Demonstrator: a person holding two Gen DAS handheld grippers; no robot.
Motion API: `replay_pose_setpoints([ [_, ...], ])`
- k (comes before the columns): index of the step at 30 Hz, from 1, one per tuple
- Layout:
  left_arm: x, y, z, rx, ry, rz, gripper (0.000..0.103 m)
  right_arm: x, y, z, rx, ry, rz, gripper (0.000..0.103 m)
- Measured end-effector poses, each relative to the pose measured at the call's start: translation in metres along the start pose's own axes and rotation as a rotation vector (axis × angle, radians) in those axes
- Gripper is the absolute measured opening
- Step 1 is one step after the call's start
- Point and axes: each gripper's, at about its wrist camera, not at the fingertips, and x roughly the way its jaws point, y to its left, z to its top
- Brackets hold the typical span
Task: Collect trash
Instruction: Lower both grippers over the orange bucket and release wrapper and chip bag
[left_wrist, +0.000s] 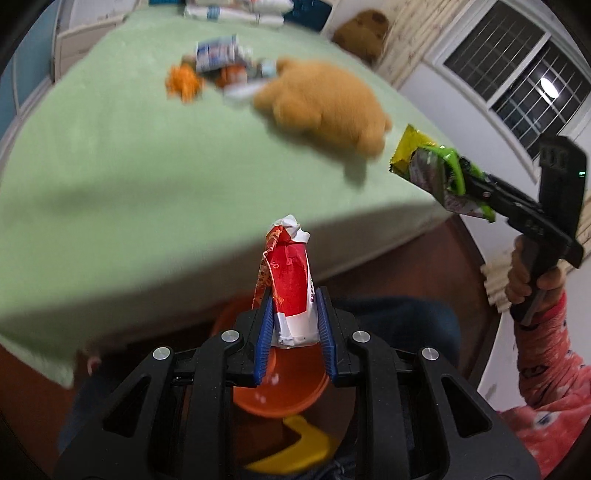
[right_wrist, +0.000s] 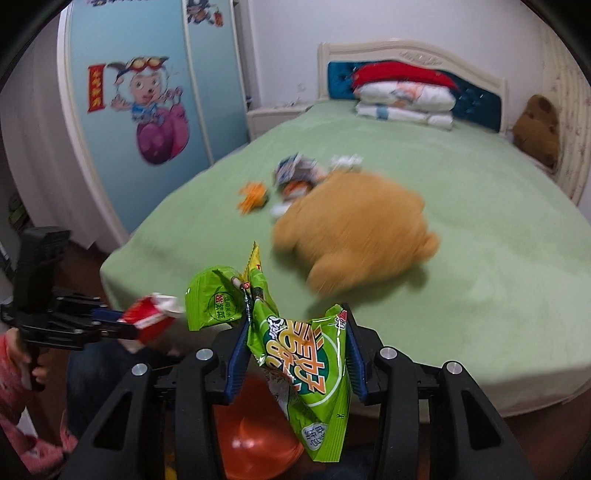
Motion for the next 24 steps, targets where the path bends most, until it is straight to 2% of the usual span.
replay_pose_setpoints([
  [6,0.057,0.013,-0.045,-0.056,0.142,0.003,0.022,0.036,0.011,-0.057,0.047,0.133,0.035,0.044],
  [14,0.130,0.034,-0.087,-0.114,0.314,0.048,0.022,0.110,0.015,-0.132,0.209,0.341,0.047,0.044],
  [19,0.167,0.042,-0.098,-0.134,0.391,0.075,0.022,0.147,0.019,-0.157,0.247,0.425,0.023,0.044],
  [24,0.189,0.042,-0.111,-0.138,0.431,0.117,0.023,0.175,0.023,-0.173,0.261,0.494,-0.002,0.045],
])
